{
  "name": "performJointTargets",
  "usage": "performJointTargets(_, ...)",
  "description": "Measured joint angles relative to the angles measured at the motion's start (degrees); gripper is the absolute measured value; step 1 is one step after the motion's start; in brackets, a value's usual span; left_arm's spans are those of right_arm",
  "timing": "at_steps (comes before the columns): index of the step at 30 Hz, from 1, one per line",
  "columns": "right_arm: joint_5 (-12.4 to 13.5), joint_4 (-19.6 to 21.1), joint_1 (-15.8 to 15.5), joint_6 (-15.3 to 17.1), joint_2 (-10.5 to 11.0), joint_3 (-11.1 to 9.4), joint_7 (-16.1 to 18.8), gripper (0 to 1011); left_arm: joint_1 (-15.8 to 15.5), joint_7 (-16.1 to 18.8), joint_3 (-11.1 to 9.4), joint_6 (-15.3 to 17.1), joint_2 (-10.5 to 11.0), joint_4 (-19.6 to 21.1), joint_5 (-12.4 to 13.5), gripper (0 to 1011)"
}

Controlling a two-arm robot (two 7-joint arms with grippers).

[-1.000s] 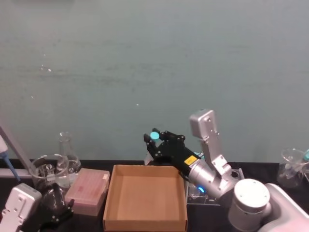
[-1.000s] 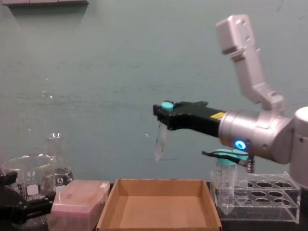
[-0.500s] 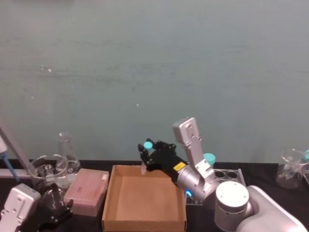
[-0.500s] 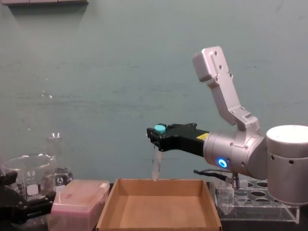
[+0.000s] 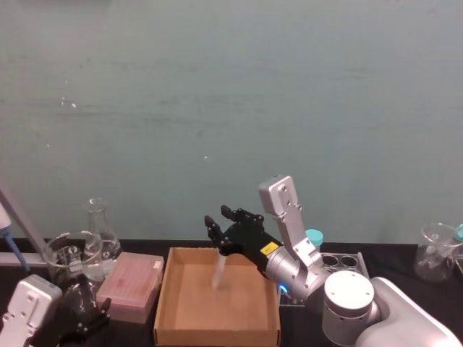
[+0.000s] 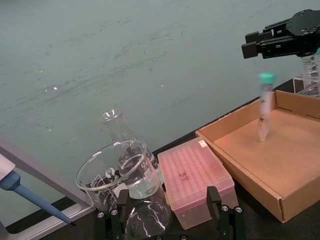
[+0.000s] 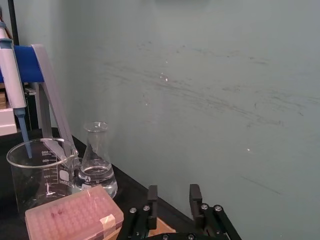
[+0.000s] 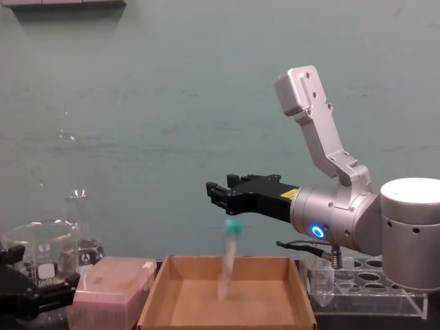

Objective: Use the right hand to move the test tube from the test tube rack into the box.

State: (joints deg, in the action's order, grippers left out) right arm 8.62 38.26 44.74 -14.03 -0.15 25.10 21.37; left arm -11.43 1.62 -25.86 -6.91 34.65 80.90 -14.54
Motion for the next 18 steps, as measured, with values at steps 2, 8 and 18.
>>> performJointTargets(2,0.03,0.05,-0.02,0.03,0.01,0.01,0.01,442,0.0,0.0,0.0,0.0,0.0,0.0,0.0,1000)
performJointTargets(8,0.09,0.2,-0.08,0.13,0.04,0.03,0.02,638,0.0,0.0,0.0,0.0,0.0,0.0,0.0,1000)
performJointTargets(18,0.16,0.34,-0.13,0.2,0.09,0.04,0.02,948,0.0,0.01,0.0,0.0,0.0,0.0,0.0,1000)
